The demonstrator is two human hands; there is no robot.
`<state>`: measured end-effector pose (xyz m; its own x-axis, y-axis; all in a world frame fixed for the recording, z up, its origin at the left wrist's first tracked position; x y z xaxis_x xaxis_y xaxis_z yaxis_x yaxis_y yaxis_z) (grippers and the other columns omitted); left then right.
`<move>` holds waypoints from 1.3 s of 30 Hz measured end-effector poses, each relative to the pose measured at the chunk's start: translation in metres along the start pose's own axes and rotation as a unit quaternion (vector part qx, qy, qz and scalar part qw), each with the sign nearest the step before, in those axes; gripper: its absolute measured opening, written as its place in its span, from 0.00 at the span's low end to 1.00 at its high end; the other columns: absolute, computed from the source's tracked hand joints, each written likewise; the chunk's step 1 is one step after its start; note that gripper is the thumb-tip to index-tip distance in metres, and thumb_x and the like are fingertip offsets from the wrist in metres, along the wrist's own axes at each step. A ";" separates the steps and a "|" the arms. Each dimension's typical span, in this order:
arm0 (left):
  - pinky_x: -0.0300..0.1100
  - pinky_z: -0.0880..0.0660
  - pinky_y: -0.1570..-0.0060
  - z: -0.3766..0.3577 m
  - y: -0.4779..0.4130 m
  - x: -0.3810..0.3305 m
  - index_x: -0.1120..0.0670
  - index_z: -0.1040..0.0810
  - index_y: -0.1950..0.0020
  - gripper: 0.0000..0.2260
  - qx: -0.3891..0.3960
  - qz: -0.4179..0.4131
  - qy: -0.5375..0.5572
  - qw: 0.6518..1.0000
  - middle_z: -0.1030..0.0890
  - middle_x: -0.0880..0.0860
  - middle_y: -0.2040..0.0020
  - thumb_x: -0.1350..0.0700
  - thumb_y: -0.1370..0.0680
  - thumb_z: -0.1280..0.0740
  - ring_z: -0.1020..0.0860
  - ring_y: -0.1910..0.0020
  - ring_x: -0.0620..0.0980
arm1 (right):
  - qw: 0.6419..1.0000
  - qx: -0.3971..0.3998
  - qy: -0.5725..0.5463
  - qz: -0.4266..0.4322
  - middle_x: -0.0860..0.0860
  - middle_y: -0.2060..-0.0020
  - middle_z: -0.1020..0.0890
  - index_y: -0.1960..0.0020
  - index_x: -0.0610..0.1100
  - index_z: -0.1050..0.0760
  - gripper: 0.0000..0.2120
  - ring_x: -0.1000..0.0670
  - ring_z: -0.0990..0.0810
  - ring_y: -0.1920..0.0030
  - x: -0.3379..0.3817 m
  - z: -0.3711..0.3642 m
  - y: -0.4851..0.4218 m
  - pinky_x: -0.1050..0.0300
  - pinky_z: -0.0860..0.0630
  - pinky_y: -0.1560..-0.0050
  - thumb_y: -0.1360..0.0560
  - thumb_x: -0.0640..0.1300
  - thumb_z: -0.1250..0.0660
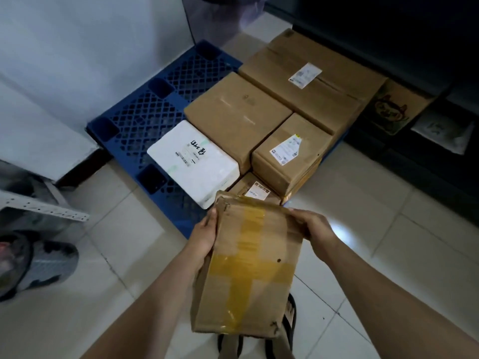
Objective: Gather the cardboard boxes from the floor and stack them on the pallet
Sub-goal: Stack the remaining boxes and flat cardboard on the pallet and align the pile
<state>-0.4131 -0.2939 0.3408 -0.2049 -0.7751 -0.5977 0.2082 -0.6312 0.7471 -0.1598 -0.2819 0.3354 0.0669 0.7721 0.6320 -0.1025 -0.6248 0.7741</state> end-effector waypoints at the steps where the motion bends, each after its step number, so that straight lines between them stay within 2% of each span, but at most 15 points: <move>1: 0.51 0.27 0.37 -0.003 -0.010 0.003 0.51 0.34 0.27 0.33 -0.006 0.016 -0.001 1.000 0.25 0.56 0.34 0.32 0.25 0.49 0.24 0.38 0.57 | 1.000 0.010 0.021 0.002 0.51 0.55 0.18 0.51 0.43 0.20 0.15 0.47 0.21 0.50 -0.002 0.000 -0.009 0.54 0.25 0.50 0.35 0.48 0.24; 4: 0.46 0.27 0.41 -0.013 -0.050 -0.004 0.58 0.40 0.26 0.34 -0.030 0.025 -0.002 0.999 0.27 0.56 0.35 0.35 0.23 0.47 0.25 0.39 0.56 | 0.998 -0.013 0.053 -0.016 0.46 0.40 0.24 0.33 0.41 0.29 0.32 0.45 0.24 0.40 -0.011 0.006 -0.034 0.50 0.25 0.40 0.35 0.43 0.22; 7: 0.48 0.31 0.38 -0.030 -0.088 -0.022 0.53 0.41 0.24 0.33 -0.014 -0.027 -0.042 0.999 0.31 0.53 0.31 0.34 0.23 0.50 0.32 0.31 0.57 | 0.997 -0.081 -0.001 -0.010 0.45 0.42 0.23 0.35 0.40 0.28 0.31 0.45 0.22 0.45 -0.020 0.003 -0.054 0.52 0.23 0.46 0.35 0.42 0.22; 10: 0.53 0.42 0.27 -0.047 -0.123 -0.029 0.46 0.43 0.23 0.35 0.057 -0.093 -0.146 0.983 0.41 0.52 0.23 0.30 0.26 0.49 0.42 0.24 0.56 | 0.987 -0.156 -0.023 -0.006 0.47 0.45 0.23 0.36 0.42 0.26 0.31 0.45 0.22 0.45 -0.032 -0.004 -0.078 0.49 0.23 0.41 0.36 0.45 0.21; 12: 0.56 0.39 0.28 -0.054 -0.144 -0.033 0.42 0.43 0.24 0.41 0.105 -0.087 -0.161 0.977 0.36 0.48 0.25 0.27 0.33 0.36 0.38 0.25 0.54 | 0.980 -0.193 -0.035 -0.003 0.49 0.47 0.23 0.37 0.44 0.26 0.31 0.45 0.22 0.45 -0.035 -0.008 -0.094 0.48 0.23 0.40 0.37 0.47 0.20; 14: 0.55 0.34 0.30 -0.059 -0.160 -0.046 0.45 0.40 0.25 0.42 0.116 -0.099 -0.200 0.968 0.31 0.49 0.28 0.36 0.34 0.28 0.32 0.29 0.54 | 0.973 -0.224 -0.056 -0.014 0.49 0.48 0.23 0.36 0.44 0.26 0.31 0.45 0.22 0.46 -0.035 -0.011 -0.110 0.49 0.23 0.40 0.36 0.50 0.21; 16: 0.53 0.32 0.32 -0.065 -0.179 -0.062 0.50 0.36 0.27 0.34 0.095 -0.134 -0.250 0.954 0.28 0.52 0.30 0.45 0.29 0.28 0.29 0.32 0.55 | 0.964 -0.249 -0.087 -0.043 0.48 0.46 0.22 0.36 0.44 0.27 0.32 0.44 0.21 0.44 -0.037 -0.017 -0.123 0.49 0.23 0.40 0.36 0.51 0.22; 18: 0.53 0.30 0.34 -0.070 -0.190 -0.082 0.52 0.33 0.28 0.29 0.076 -0.162 -0.267 0.947 0.27 0.54 0.31 0.48 0.27 0.29 0.28 0.34 0.56 | 0.957 -0.256 -0.118 -0.065 0.47 0.45 0.20 0.36 0.44 0.26 0.32 0.43 0.20 0.45 -0.040 -0.026 -0.135 0.48 0.22 0.42 0.36 0.53 0.23; 23: 0.51 0.30 0.34 -0.070 -0.217 -0.105 0.56 0.31 0.29 0.25 0.024 -0.204 -0.315 0.926 0.26 0.56 0.32 0.51 0.24 0.31 0.27 0.34 0.57 | 0.952 -0.252 -0.166 -0.057 0.48 0.53 0.21 0.37 0.42 0.25 0.21 0.43 0.19 0.47 -0.041 -0.042 -0.150 0.48 0.22 0.41 0.29 0.41 0.28; 26: 0.49 0.32 0.33 -0.078 -0.221 -0.105 0.56 0.32 0.29 0.25 0.019 -0.236 -0.359 0.903 0.27 0.56 0.31 0.51 0.24 0.32 0.29 0.32 0.58 | 0.938 -0.226 -0.257 -0.058 0.47 0.55 0.20 0.42 0.42 0.23 0.13 0.46 0.20 0.49 -0.041 -0.040 -0.152 0.49 0.22 0.42 0.26 0.35 0.33; 28: 0.48 0.34 0.33 -0.084 -0.224 -0.106 0.56 0.35 0.27 0.27 0.028 -0.247 -0.386 0.888 0.28 0.56 0.30 0.51 0.24 0.32 0.30 0.31 0.58 | 0.927 -0.202 -0.312 -0.054 0.45 0.48 0.19 0.40 0.41 0.24 0.14 0.47 0.20 0.47 -0.041 -0.037 -0.152 0.50 0.22 0.43 0.24 0.32 0.37; 32: 0.52 0.32 0.34 -0.089 -0.231 -0.110 0.56 0.35 0.28 0.31 0.009 -0.251 -0.415 0.874 0.27 0.56 0.31 0.47 0.27 0.29 0.29 0.32 0.59 | 0.942 -0.132 -0.309 0.001 0.47 0.38 0.21 0.33 0.43 0.27 0.20 0.51 0.21 0.47 -0.037 -0.035 -0.152 0.51 0.24 0.42 0.22 0.31 0.42; 35: 0.52 0.30 0.38 -0.090 -0.230 -0.108 0.56 0.32 0.31 0.27 -0.032 -0.260 -0.437 0.861 0.25 0.57 0.34 0.46 0.26 0.30 0.27 0.35 0.60 | 0.963 -0.057 -0.262 0.021 0.51 0.37 0.22 0.37 0.52 0.26 0.24 0.47 0.22 0.43 -0.034 -0.039 -0.150 0.46 0.33 0.32 0.24 0.29 0.44; 37: 0.53 0.30 0.38 -0.091 -0.225 -0.108 0.56 0.32 0.31 0.26 -0.050 -0.263 -0.457 0.849 0.25 0.58 0.34 0.47 0.25 0.31 0.28 0.35 0.61 | 0.980 -0.008 -0.199 0.028 0.60 0.43 0.22 0.30 0.55 0.33 0.30 0.51 0.26 0.42 -0.030 -0.041 -0.148 0.50 0.35 0.33 0.25 0.28 0.44; 39: 0.55 0.30 0.38 -0.096 -0.219 -0.110 0.57 0.34 0.30 0.26 -0.067 -0.265 -0.513 0.813 0.28 0.60 0.32 0.47 0.24 0.33 0.30 0.33 0.62 | 0.987 0.000 -0.160 0.004 0.60 0.40 0.25 0.24 0.53 0.43 0.33 0.51 0.30 0.36 -0.030 -0.038 -0.147 0.52 0.34 0.37 0.24 0.30 0.43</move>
<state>-0.3448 -0.0734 0.2148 -0.9763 -0.0036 -0.2163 -0.0818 -0.9196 0.3841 -0.1849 -0.2092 0.2013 0.3763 0.6906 0.6176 -0.1035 -0.6311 0.7688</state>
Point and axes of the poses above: each hand's wrist, its own y-axis away from the middle knuckle, its own z-axis out of the back of the hand, x = y × z, the point moved 4 cm from there along -y, towards the middle knuckle
